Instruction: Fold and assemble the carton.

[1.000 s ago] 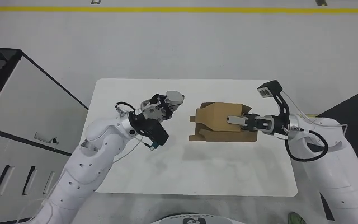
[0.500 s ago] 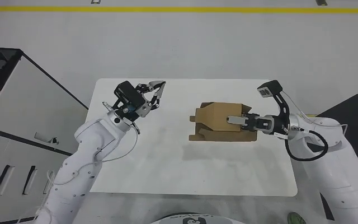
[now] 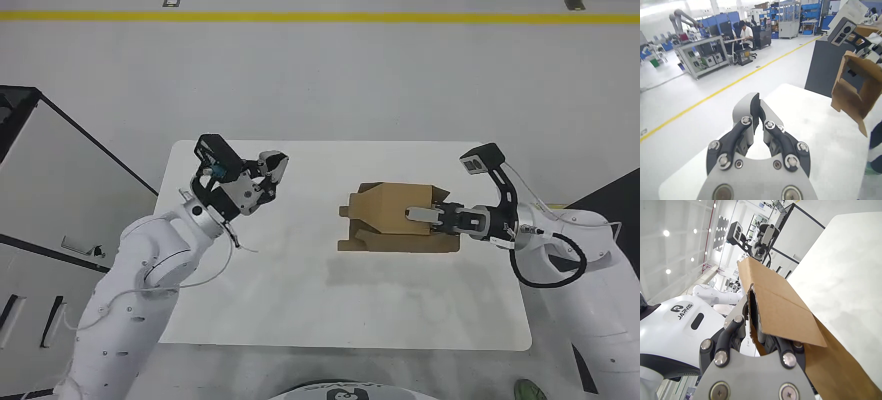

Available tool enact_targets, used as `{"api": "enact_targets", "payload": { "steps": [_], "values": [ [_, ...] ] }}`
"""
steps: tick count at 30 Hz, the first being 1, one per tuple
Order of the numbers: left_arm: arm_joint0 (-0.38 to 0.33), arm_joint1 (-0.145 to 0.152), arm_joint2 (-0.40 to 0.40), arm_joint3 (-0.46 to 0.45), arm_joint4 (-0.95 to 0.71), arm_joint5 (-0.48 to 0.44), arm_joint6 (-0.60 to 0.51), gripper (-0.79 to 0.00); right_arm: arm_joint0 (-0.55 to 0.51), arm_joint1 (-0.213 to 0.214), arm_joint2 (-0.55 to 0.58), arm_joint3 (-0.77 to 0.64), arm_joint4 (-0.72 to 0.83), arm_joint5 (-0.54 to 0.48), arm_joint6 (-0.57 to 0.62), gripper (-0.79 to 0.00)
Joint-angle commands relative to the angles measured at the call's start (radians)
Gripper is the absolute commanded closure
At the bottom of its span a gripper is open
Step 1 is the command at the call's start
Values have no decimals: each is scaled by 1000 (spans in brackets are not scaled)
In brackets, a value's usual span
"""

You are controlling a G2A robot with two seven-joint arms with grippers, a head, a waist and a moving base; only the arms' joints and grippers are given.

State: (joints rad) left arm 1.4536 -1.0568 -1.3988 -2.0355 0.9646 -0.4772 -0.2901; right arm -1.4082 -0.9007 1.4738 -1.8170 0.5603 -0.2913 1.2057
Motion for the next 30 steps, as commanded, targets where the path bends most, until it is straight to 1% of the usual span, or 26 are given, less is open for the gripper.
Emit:
{"api": "enact_targets", "payload": {
  "steps": [1,9,12,14,20,24,30],
  "values": [
    [0,0,0,-1,-9,-1,-3,0,0,0,0,0,0,0,0,0],
    [0,0,0,-1,-9,-1,-3,0,0,0,0,0,0,0,0,0],
    [3,-2,-5,0,-74,18,-6,0,0,0,0,0,0,0,0,0],
    [0,0,-21,-17,-146,8,-45,0,0,0,0,0,0,0,0,0],
    [17,18,-83,-82,-299,-122,-223,0,0,0,0,0,0,0,0,0],
    [27,31,-103,-85,-350,-192,-329,0,0,0,0,0,0,0,0,0],
    [27,31,-103,-85,-350,-192,-329,0,0,0,0,0,0,0,0,0]
  ]
}}
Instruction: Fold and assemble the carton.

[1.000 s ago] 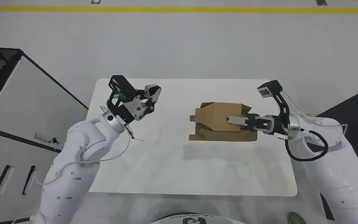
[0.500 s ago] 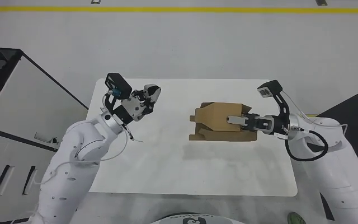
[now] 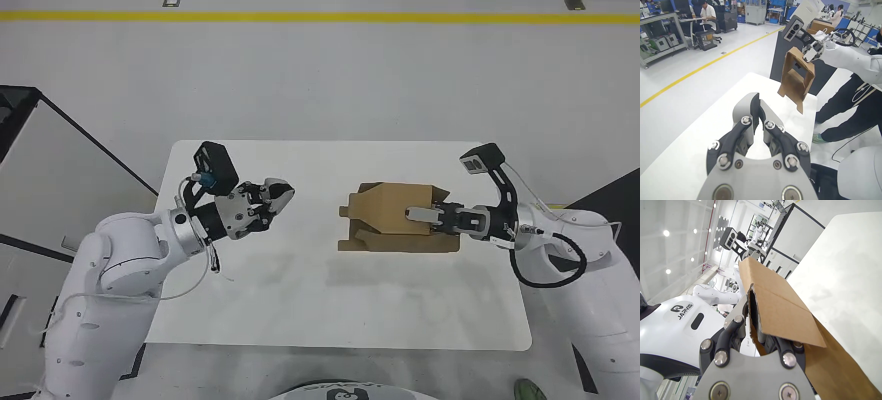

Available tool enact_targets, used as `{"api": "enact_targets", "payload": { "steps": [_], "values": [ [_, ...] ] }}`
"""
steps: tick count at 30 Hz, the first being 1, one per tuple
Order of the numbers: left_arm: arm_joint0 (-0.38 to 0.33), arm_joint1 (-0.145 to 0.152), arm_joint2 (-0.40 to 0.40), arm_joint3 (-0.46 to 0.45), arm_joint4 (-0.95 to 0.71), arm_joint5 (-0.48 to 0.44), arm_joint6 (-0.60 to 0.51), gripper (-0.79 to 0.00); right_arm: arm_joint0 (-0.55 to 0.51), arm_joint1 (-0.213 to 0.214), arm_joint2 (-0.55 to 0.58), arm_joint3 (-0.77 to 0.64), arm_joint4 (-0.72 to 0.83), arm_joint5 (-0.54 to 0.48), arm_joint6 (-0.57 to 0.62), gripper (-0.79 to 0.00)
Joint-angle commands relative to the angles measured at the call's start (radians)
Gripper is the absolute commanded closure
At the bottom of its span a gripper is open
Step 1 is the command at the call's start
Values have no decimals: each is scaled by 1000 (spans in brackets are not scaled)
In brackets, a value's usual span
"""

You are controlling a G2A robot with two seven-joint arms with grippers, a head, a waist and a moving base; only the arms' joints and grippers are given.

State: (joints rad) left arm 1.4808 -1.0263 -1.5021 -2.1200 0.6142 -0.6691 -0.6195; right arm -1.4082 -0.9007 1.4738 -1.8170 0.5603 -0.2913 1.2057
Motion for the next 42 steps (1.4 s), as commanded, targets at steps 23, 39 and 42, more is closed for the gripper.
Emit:
{"api": "enact_targets", "payload": {
  "steps": [23,39,42],
  "values": [
    [0,9,75,-20,-27,-88,-29,0,0,0,0,0,0,0,0,0],
    [-18,13,145,-33,25,-61,-30,0,76,-13,-85,67,57,8,46,0],
    [-16,12,146,-34,28,-55,-25,0,76,-13,-85,67,57,8,46,0]
  ]
}}
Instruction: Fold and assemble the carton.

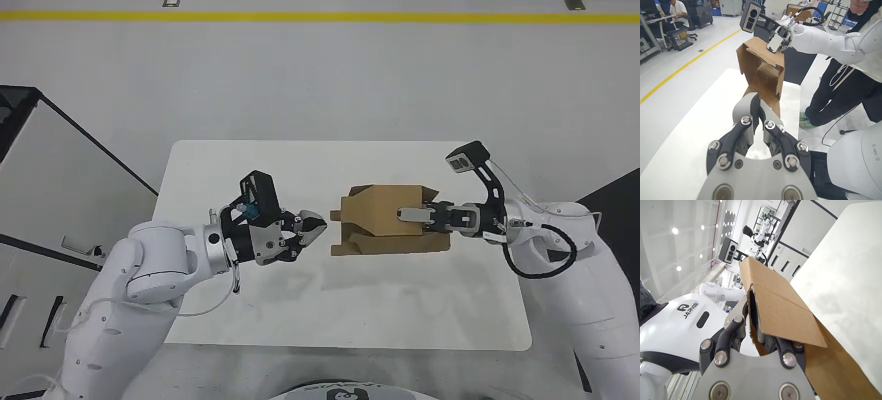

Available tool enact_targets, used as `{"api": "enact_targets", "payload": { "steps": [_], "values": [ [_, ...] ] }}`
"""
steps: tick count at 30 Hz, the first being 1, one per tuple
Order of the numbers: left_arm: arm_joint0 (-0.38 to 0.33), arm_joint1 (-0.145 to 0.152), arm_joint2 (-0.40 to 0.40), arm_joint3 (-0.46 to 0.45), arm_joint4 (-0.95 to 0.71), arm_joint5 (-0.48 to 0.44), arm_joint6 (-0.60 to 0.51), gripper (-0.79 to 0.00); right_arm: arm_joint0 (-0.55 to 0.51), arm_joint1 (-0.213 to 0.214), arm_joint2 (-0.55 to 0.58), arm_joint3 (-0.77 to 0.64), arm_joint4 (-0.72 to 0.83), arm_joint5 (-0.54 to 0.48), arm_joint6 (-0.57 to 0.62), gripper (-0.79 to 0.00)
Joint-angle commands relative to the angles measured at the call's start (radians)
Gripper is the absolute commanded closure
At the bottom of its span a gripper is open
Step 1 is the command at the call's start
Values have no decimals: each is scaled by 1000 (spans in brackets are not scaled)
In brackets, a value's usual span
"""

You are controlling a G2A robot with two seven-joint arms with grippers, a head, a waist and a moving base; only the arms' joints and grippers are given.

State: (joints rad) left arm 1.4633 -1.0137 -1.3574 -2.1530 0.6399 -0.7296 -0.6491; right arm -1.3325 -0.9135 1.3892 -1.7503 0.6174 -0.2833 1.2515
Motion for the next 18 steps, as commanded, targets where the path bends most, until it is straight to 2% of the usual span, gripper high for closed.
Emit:
{"api": "enact_targets", "payload": {
  "steps": [1,18],
  "values": [
    [2,-1,8,-4,4,9,14,0,-3,-1,-3,-6,-3,4,-19,0],
    [-63,-2,85,36,9,16,51,0,32,-14,-61,8,-14,-1,-49,0]
  ]
}}
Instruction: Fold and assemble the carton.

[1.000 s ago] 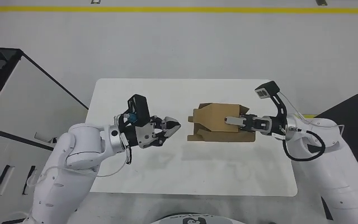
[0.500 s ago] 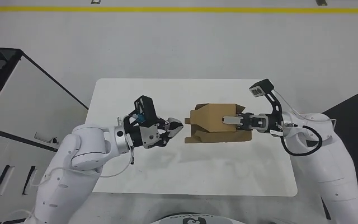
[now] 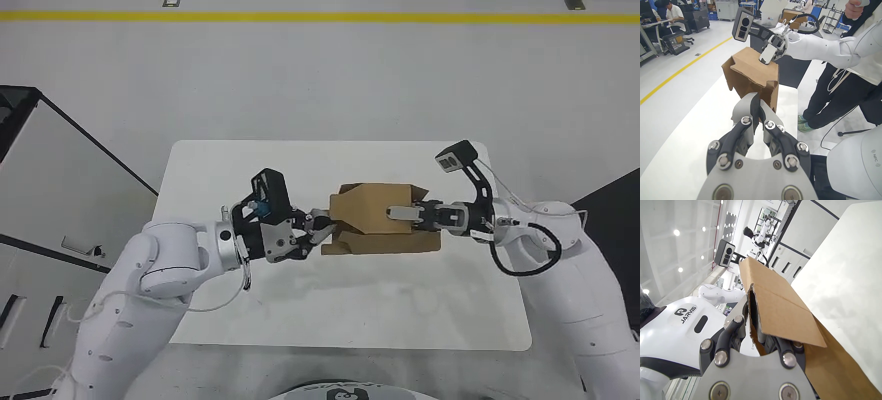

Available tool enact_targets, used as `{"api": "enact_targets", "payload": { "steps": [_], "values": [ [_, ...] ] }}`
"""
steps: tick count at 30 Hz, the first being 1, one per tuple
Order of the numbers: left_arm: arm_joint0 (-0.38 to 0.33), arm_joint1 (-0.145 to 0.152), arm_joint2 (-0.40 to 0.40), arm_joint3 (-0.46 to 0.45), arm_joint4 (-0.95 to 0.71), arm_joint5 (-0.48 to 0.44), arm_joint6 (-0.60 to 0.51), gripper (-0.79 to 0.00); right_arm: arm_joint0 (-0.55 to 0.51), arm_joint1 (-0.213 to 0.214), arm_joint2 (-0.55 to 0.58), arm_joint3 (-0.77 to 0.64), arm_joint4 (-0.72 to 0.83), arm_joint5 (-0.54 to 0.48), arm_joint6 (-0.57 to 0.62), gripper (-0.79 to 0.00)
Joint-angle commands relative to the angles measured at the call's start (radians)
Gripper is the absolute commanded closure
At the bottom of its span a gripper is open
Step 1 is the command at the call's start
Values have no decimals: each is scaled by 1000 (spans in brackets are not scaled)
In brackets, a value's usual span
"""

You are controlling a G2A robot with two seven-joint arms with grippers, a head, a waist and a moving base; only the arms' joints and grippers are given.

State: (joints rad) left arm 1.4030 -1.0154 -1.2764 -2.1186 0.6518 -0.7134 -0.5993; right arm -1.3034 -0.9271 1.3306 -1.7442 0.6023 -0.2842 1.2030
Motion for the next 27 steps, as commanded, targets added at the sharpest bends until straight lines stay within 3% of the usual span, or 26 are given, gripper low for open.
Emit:
{"api": "enact_targets", "payload": {
  "steps": [1,27],
  "values": [
    [-7,0,8,2,-4,-1,1,0,6,-1,-5,5,1,-1,0,0],
    [-77,-2,124,-7,26,46,-27,0,18,-5,6,39,-29,45,-45,0]
  ]
}}
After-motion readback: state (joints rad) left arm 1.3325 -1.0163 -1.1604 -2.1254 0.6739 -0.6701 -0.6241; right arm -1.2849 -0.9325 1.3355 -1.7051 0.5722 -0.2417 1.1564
